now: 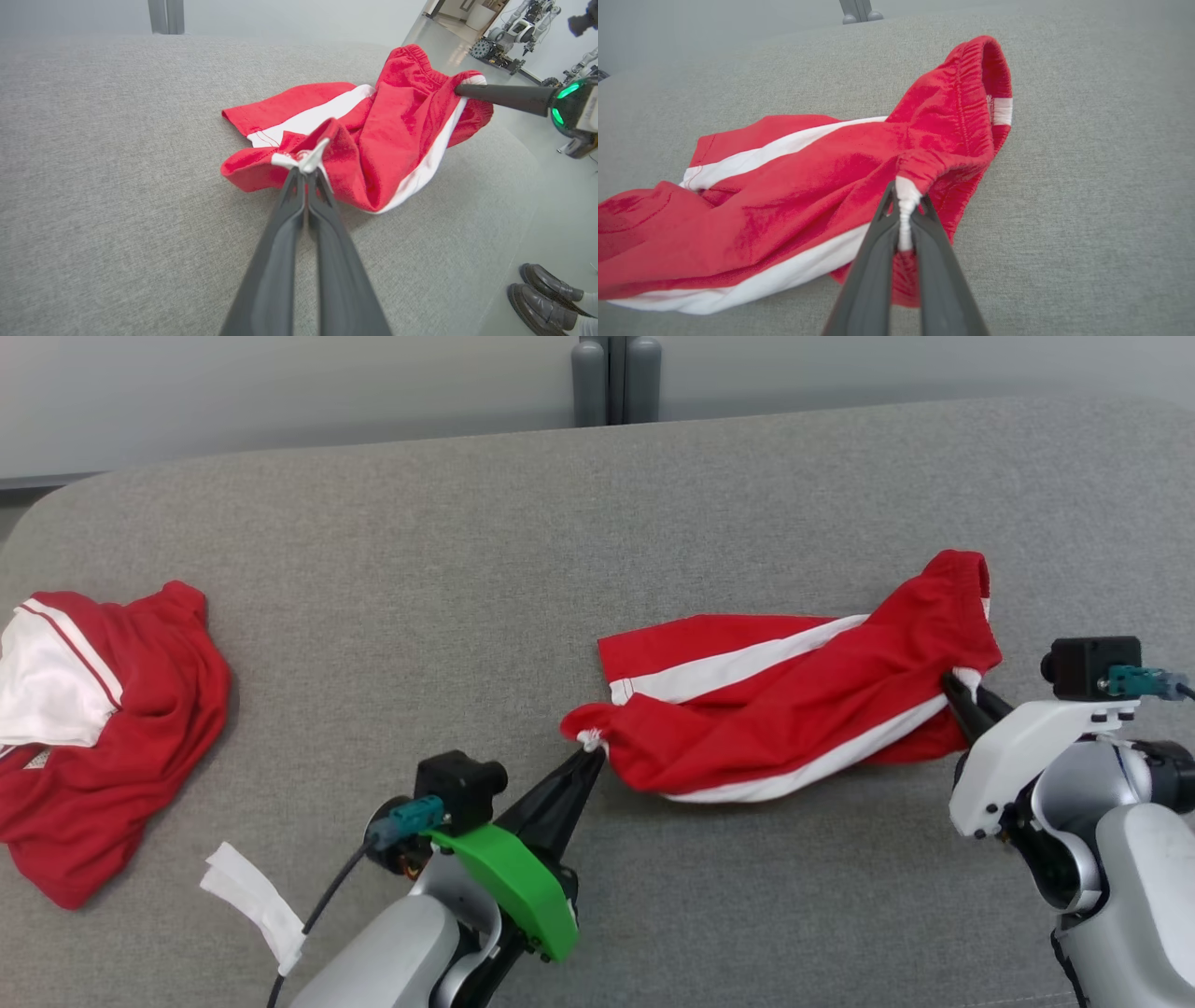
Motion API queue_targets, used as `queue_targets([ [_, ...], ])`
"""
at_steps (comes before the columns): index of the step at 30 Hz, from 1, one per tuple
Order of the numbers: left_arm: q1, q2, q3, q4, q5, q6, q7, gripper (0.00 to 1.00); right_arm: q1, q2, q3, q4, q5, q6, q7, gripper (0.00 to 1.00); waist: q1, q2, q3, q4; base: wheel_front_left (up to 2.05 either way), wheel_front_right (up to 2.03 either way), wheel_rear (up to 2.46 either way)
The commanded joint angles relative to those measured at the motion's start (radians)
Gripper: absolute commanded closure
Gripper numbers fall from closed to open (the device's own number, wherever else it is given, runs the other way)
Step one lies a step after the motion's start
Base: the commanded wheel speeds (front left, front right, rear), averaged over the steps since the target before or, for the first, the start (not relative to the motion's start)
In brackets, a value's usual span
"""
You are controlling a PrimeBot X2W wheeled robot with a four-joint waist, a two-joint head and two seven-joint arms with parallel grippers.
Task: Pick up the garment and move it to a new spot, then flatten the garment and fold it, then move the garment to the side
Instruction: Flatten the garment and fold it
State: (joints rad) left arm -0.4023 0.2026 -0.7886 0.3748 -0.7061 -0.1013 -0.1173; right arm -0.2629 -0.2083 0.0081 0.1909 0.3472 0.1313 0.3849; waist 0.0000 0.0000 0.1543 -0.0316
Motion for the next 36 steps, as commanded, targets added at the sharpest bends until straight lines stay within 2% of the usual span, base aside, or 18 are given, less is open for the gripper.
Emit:
queue_targets([
  [1, -0.008, -0.002, 0.016, -0.033, -0.031, -0.009, -0.014, 1.0, 0.0, -0.013, -0.003, -0.033, 0.004, -0.001, -0.019, 1.0, 0.0, 0.0, -0.007, 0.002, 0.0, 0.0, 0.0],
  [7, -0.11, -0.017, 0.091, -0.152, -0.207, -0.023, 0.065, 1.0, -0.134, -0.068, 0.033, -0.12, 0.027, -0.001, -0.019, 1.0, 0.0, 0.0, 0.048, -0.011, 0.0, 0.0, 0.0],
  [10, -0.233, -0.035, 0.163, -0.128, -0.268, -0.01, 0.105, 1.0, -0.286, -0.089, 0.061, -0.074, 0.062, -0.001, -0.029, 1.0, 0.0, 0.0, 0.116, -0.027, 0.0, 0.0, 0.0],
  [12, -0.34, -0.057, 0.233, -0.074, -0.3, 0.018, 0.097, 1.0, -0.413, -0.096, 0.09, -0.008, 0.083, -0.001, -0.058, 1.0, 0.0, 0.0, 0.167, -0.043, 0.0, 0.0, 0.0],
  [14, -0.463, -0.08, 0.31, 0.0, -0.322, 0.042, 0.057, 1.0, -0.557, -0.09, 0.121, 0.087, 0.091, -0.001, -0.122, 1.0, 0.0, 0.0, 0.216, -0.065, 0.0, 0.0, 0.0],
  [17, -0.624, -0.082, 0.368, 0.084, -0.282, 0.056, -0.033, 1.0, -0.735, -0.059, 0.141, 0.211, 0.065, -0.001, -0.258, 1.0, 0.0, 0.0, 0.262, -0.091, 0.0, 0.0, 0.0],
  [22, -0.831, -0.102, 0.42, 0.151, -0.204, 0.024, -0.136, 1.0, -0.961, -0.015, 0.141, 0.35, -0.015, -0.001, -0.57, 1.0, 0.0, 0.0, 0.291, -0.099, 0.0, 0.0, 0.0],
  [24, -0.876, -0.109, 0.447, 0.137, -0.182, 0.005, -0.147, 1.0, -1.019, 0.002, 0.125, 0.373, -0.048, -0.001, -0.63, 1.0, 0.0, 0.0, 0.293, -0.097, 0.0, 0.0, 0.0],
  [27, -0.907, -0.119, 0.51, 0.061, -0.136, -0.016, -0.148, 1.0, -1.066, 0.011, 0.104, 0.337, -0.101, -0.001, -0.65, 1.0, 0.0, 0.0, 0.306, -0.083, 0.0, 0.0, 0.0],
  [30, -0.851, -0.136, 0.535, 0.008, -0.098, -0.024, -0.146, 1.0, -1.03, 0.007, 0.12, 0.301, -0.134, -0.001, -0.649, 1.0, 0.0, 0.0, 0.326, -0.063, 0.0, 0.0, 0.0],
  [33, -0.751, -0.145, 0.486, -0.022, -0.051, -0.03, -0.146, 1.0, -0.938, -0.029, 0.192, 0.309, -0.149, -0.001, -0.65, 1.0, 0.0, 0.0, 0.344, -0.03, 0.0, 0.0, 0.0],
  [36, -0.599, -0.144, 0.418, -0.04, -0.061, -0.029, -0.147, 1.0, -0.828, -0.071, 0.296, 0.329, -0.111, -0.001, -0.65, 1.0, 0.0, 0.0, 0.348, -0.006, 0.0, 0.0, 0.0],
])
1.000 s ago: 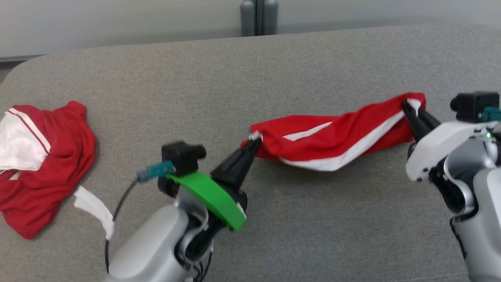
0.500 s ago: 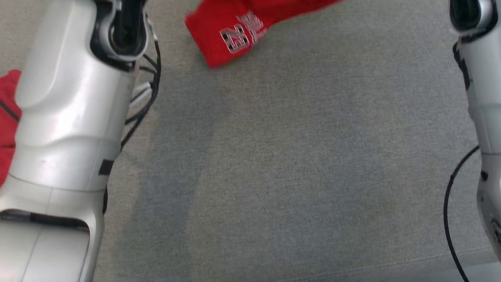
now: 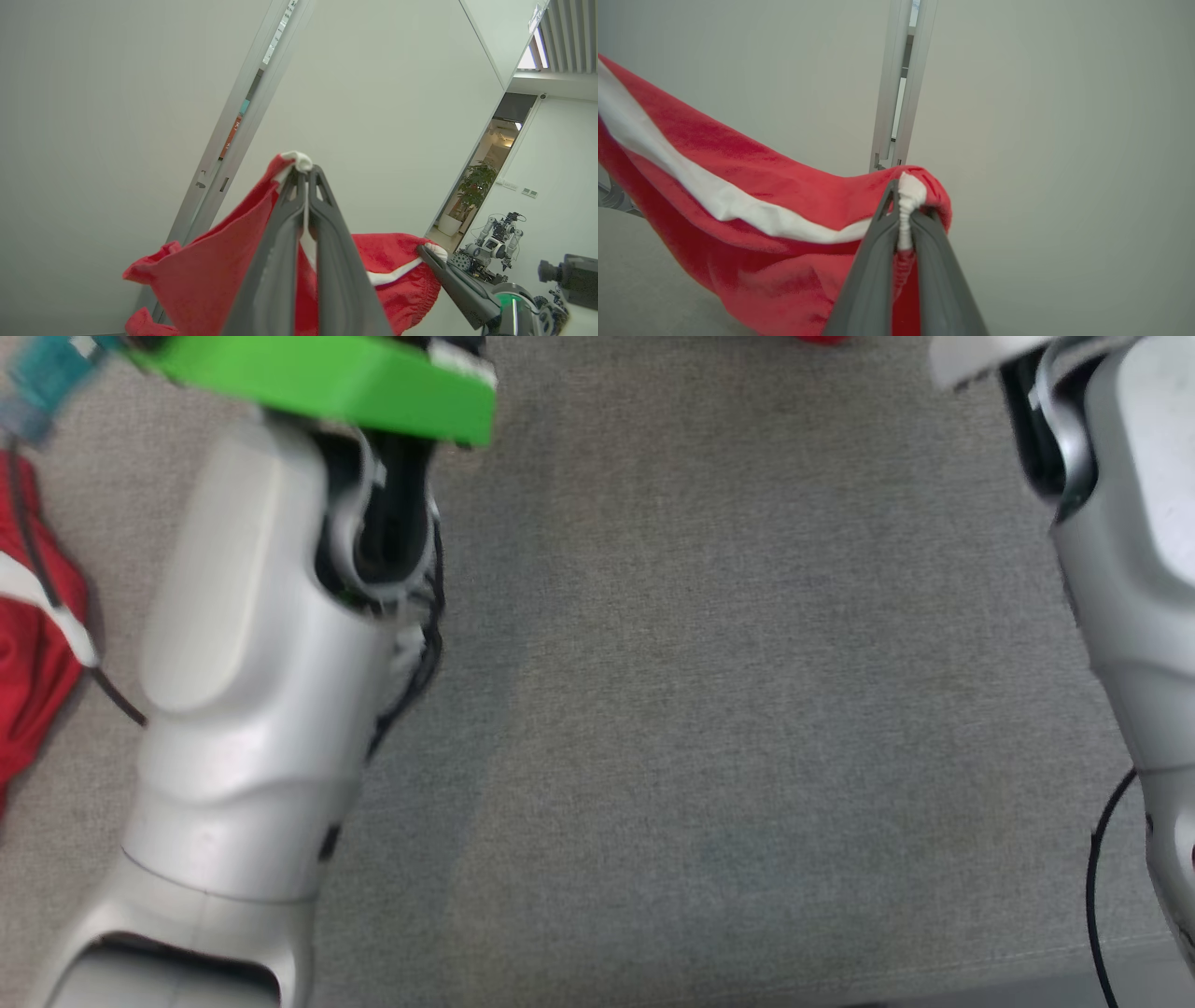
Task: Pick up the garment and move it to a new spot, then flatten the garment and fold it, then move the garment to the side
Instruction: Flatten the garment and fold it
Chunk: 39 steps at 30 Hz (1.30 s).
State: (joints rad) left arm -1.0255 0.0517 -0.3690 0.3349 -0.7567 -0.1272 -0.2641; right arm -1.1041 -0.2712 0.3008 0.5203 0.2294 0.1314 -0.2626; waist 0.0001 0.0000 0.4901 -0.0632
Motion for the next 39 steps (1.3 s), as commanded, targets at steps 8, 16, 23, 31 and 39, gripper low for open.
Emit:
queue_targets([
  [8, 0.46, 0.075, -0.124, -0.119, -0.068, -0.003, 0.0, 1.0, 0.304, -0.142, 0.219, -0.008, 0.21, -0.001, 0.007, 1.0, -0.0001, 0.0, -0.099, 0.055, 0.0, 0.0, 0.0],
  [16, 0.806, 0.193, -0.237, -0.281, -0.165, -0.004, 0.0, 1.0, 0.54, -0.274, 0.308, -0.143, 0.374, -0.001, 0.134, 1.0, -0.0001, 0.0, -0.28, 0.071, 0.0, 0.0, 0.0],
  [23, 0.969, 0.264, -0.338, -0.36, -0.264, -0.004, 0.075, 1.0, 0.777, -0.35, 0.244, -0.288, 0.451, -0.001, 0.366, 1.0, -0.0001, 0.0, -0.382, 0.09, 0.0, 0.0, 0.0],
  [31, 1.038, 0.312, -0.37, -0.434, -0.281, 0.041, 0.14, 1.0, 1.038, -0.345, 0.036, -0.459, 0.445, -0.001, 0.608, 1.0, -0.0001, 0.0, -0.42, 0.087, 0.0, 0.0, 0.0],
  [39, 0.841, 0.256, -0.353, -0.318, -0.177, 0.052, 0.115, 1.0, 1.084, -0.212, -0.103, -0.583, 0.384, -0.001, 0.609, 1.0, -0.0001, 0.0, -0.398, 0.05, 0.0, 0.0, 0.0],
])
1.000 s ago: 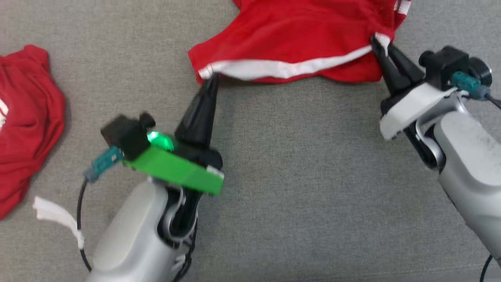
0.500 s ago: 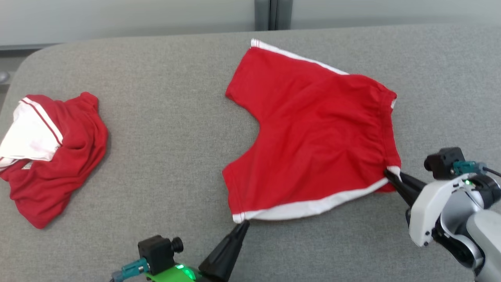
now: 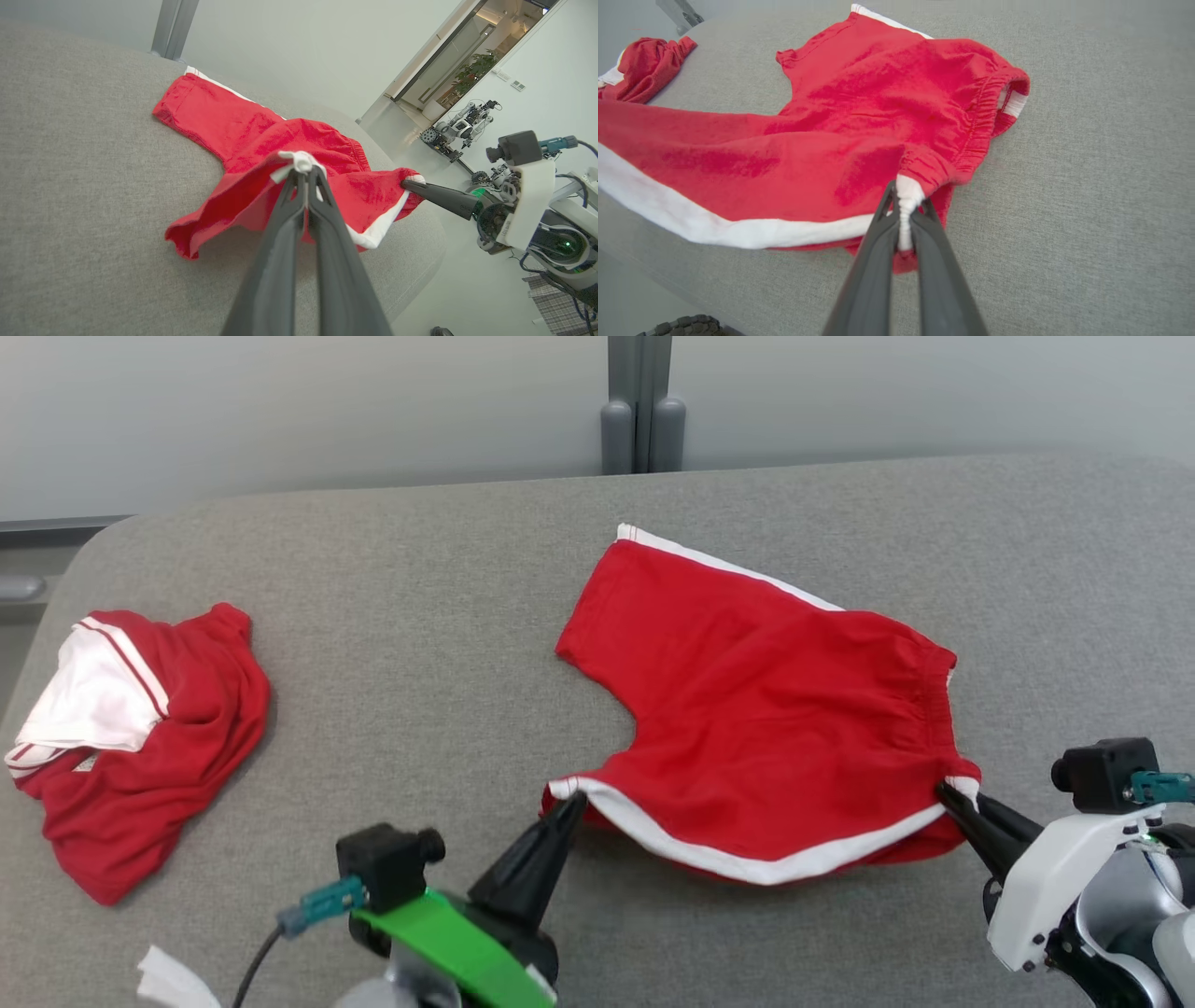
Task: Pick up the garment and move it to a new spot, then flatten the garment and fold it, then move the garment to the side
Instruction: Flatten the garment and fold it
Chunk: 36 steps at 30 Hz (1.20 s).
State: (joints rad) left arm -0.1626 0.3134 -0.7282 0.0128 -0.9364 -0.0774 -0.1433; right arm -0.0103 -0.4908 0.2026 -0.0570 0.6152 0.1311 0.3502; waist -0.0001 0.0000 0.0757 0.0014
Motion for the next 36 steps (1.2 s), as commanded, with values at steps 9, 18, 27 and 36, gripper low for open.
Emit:
queue_targets([
  [9, -0.327, -0.104, 0.059, 0.242, 0.066, 0.004, -0.037, 1.0, -0.16, 0.157, -0.068, 0.028, -0.058, -0.001, -0.07, 1.0, 0.0001, 0.0, 0.135, -0.081, 0.0, 0.0, 0.0],
  [18, -0.608, -0.166, 0.075, 0.465, 0.121, -0.002, -0.044, 1.0, -0.34, 0.319, -0.076, 0.146, -0.065, 0.0, -0.2, 1.0, 0.0001, 0.0, 0.28, -0.153, 0.0, 0.0, 0.0],
  [27, -0.81, -0.187, 0.097, 0.637, 0.133, -0.014, -0.047, 1.0, -0.453, 0.391, -0.088, 0.234, -0.125, 0.0, -0.373, 1.0, 0.0001, 0.0, 0.37, -0.223, 0.0, 0.0, 0.0],
  [36, -0.904, -0.183, 0.098, 0.8, 0.168, 0.03, -0.06, 1.0, -0.48, 0.432, -0.088, 0.314, -0.15, 0.0, -0.502, 1.0, 0.0001, 0.0, 0.413, -0.267, 0.0, 0.0, 0.0],
])
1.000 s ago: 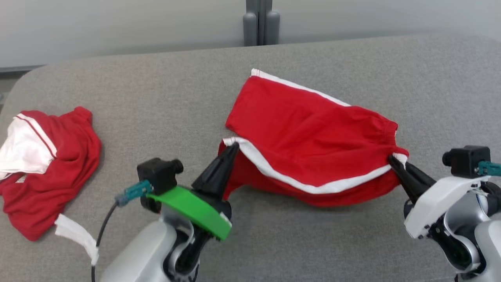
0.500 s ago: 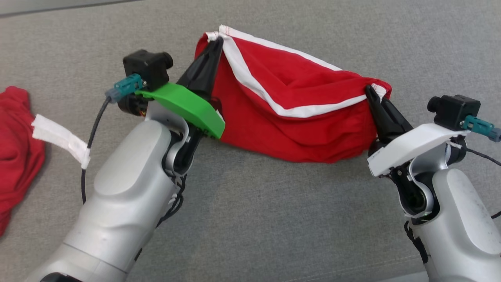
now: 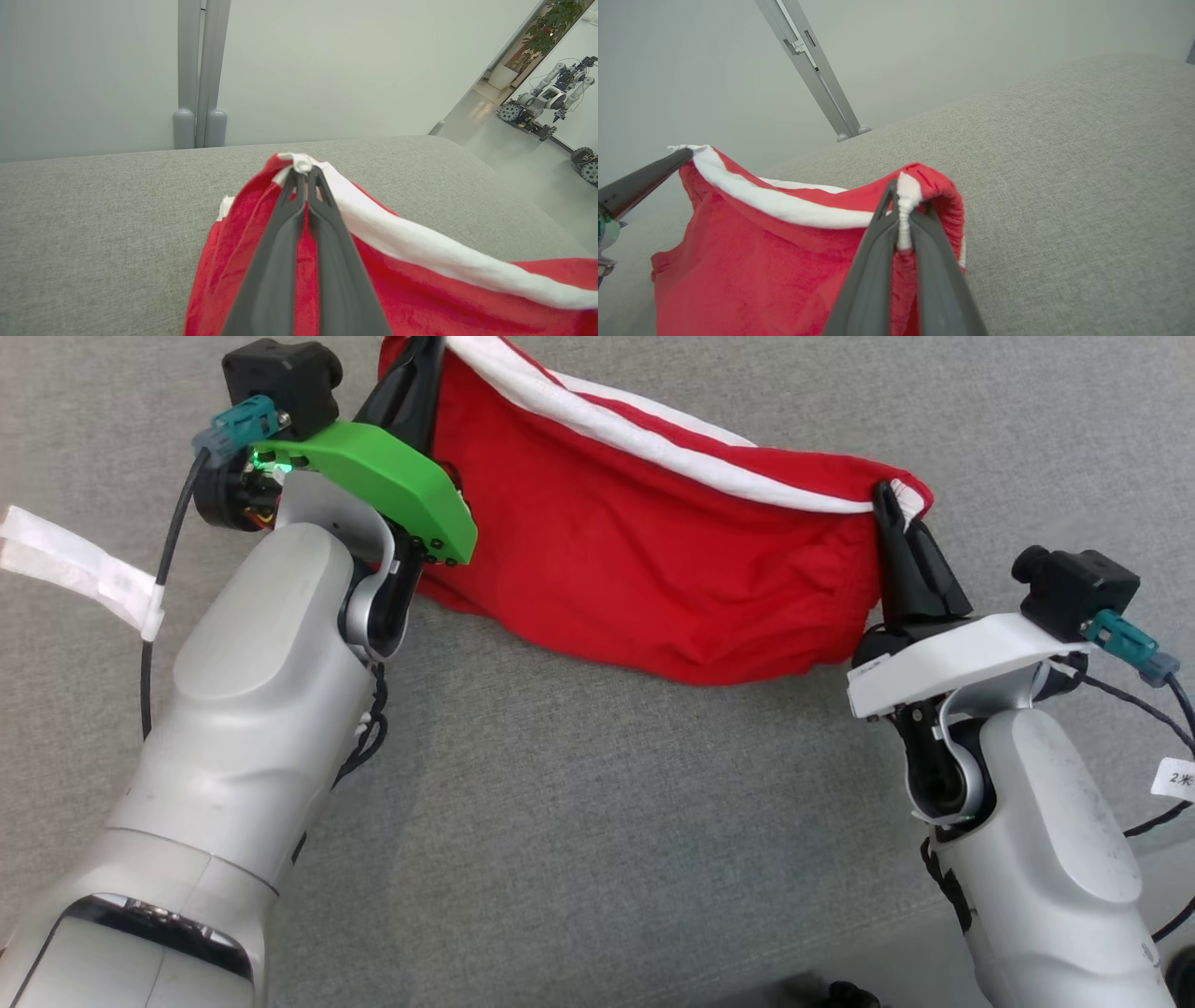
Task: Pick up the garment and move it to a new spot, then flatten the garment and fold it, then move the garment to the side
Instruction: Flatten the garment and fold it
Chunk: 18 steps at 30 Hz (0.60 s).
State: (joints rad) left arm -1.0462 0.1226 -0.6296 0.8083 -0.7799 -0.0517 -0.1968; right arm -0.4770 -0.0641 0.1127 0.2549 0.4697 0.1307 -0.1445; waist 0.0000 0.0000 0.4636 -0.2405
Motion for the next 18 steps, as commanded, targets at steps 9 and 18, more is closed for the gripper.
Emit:
queue_targets([
  [9, -0.057, 0.001, -0.021, 0.127, 0.045, 0.026, -0.036, 0.0, -0.051, 0.012, 0.038, 0.079, 0.013, 0.0, -0.062, 0.0, 0.0, 0.0, 0.023, -0.026, 0.0, 0.0, 0.0],
  [18, 0.007, 0.008, -0.046, 0.223, 0.076, 0.046, -0.053, 0.0, 0.051, -0.012, 0.023, 0.05, -0.033, 0.0, -0.041, 0.0, 0.0, 0.0, -0.073, -0.003, 0.0, 0.0, 0.0],
])
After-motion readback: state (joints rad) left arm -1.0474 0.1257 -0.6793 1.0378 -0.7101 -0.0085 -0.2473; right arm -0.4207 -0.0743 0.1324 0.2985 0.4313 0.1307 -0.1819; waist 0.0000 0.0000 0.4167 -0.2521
